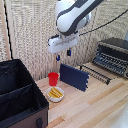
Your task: With care, position your gripper close to the oven tray handle. Make sure to grip the handle tightly. Delicately and attentively pull the tray out from the oven.
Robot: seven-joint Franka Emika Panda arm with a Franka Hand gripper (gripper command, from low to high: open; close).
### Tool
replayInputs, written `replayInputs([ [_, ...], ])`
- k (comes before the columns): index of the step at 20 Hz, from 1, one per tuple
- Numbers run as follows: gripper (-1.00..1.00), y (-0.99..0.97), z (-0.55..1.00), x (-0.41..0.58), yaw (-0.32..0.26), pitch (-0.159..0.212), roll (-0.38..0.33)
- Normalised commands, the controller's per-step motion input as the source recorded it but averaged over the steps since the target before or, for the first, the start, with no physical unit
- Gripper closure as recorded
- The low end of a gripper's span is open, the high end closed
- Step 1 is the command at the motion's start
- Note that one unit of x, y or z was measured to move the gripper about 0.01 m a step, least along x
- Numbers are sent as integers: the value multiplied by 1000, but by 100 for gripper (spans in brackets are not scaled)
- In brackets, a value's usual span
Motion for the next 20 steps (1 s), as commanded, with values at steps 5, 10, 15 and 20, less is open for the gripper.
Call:
replayInputs([
  [5,-100,-176,58,-98,218,-134,-225],
  [10,-100,-278,57,-36,163,-141,-229],
  [15,-100,-322,42,0,109,-83,-267],
  [20,-100,-336,88,0,110,-81,-268],
])
